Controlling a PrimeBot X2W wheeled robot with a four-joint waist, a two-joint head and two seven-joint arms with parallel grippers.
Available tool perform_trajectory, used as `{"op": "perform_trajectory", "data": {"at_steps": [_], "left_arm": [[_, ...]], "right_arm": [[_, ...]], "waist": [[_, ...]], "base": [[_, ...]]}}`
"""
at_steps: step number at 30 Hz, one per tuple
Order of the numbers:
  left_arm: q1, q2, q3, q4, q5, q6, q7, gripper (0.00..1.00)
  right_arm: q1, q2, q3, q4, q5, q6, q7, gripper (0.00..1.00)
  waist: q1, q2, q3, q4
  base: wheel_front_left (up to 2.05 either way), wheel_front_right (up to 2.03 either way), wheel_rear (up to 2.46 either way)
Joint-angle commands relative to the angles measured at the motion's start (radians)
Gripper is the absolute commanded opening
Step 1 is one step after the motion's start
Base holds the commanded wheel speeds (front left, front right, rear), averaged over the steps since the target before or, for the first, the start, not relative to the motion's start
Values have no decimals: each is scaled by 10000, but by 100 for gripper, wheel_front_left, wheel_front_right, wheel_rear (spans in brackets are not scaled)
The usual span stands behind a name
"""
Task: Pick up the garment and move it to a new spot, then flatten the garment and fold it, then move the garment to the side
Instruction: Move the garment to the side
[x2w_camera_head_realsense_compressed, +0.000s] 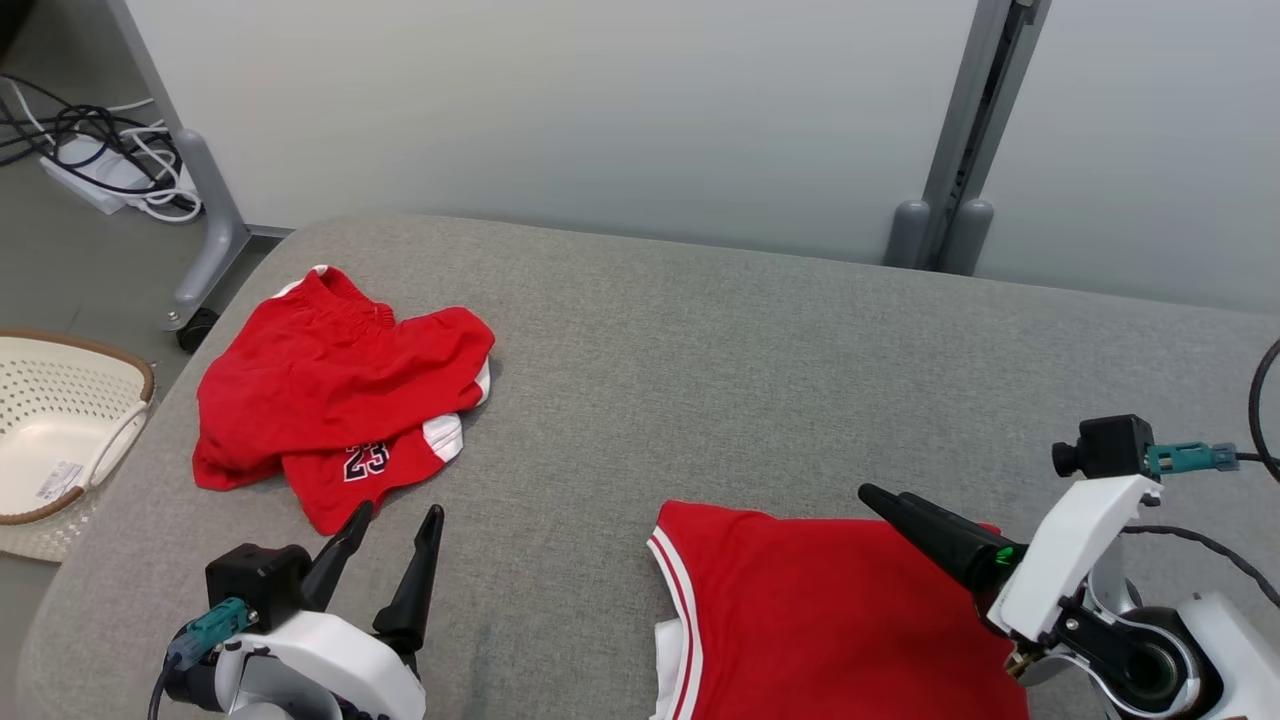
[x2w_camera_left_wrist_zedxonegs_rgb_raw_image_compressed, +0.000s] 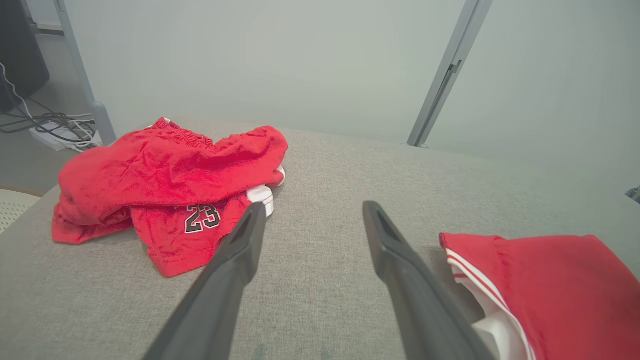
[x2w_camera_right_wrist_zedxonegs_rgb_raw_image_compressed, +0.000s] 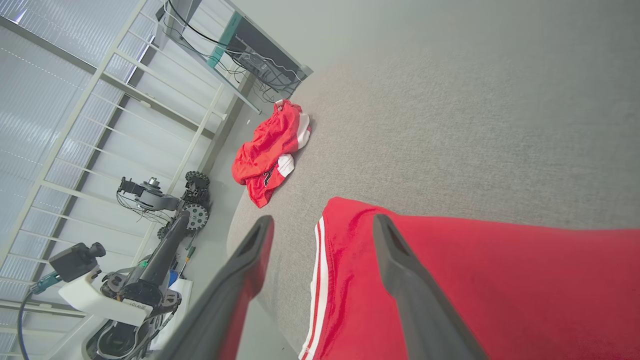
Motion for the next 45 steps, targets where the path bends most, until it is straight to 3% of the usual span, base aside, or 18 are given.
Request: {"op": "perform_trajectory", "data": {"at_steps": [1, 9, 14, 24, 40, 41, 42, 43, 45], "left_arm": [[92, 21, 84, -67, 81, 40, -77, 100], [217, -42, 551, -272, 288, 99, -234, 100], [406, -123, 883, -469, 515, 97, -274, 100], [345, -277, 1328, -558, 911, -245, -281, 100], [171, -467, 1417, -207, 1076, -453, -273, 100], [169, -477, 1419, -196, 1073, -463, -273, 100], [167, -484, 1420, -185, 1082, -473, -273, 100], [165, -492, 1427, -175, 1088, -480, -273, 100], [174, -505, 1453, -157, 1095, -481, -273, 100]], "right_arm": [[189, -141, -29, -101, -76, 7, -240, 100], [773, -817, -39, -74, -953, 7, -982, 100], [1036, -812, -181, 180, -1308, 7, -1053, 100], [664, -303, -555, 1956, -2333, 7, -196, 100], [123, 670, -1155, 3468, -3337, 4, 1173, 100], [130, 701, -1141, 3456, -3333, 4, 1249, 54], [142, 715, -1143, 3410, -3310, 4, 1286, 40], [155, 715, -1146, 3339, -3284, 4, 1341, 0], [182, 675, -1146, 3197, -3240, 6, 1351, 0]], "waist": [[0, 0, -2, -147], [0, 0, -12, -622], [0, 0, 54, -851], [0, 0, 523, -921], [0, 0, 648, -587], [0, 0, 648, -577], [0, 0, 648, -571], [0, 0, 649, -569], [0, 0, 643, -577]], "base": [[0, 0, 0], [0, 0, 0], [0, 0, 0], [0, 0, 0], [0, 0, 0], [0, 0, 0], [0, 0, 0], [0, 0, 0], [0, 0, 0]]}}
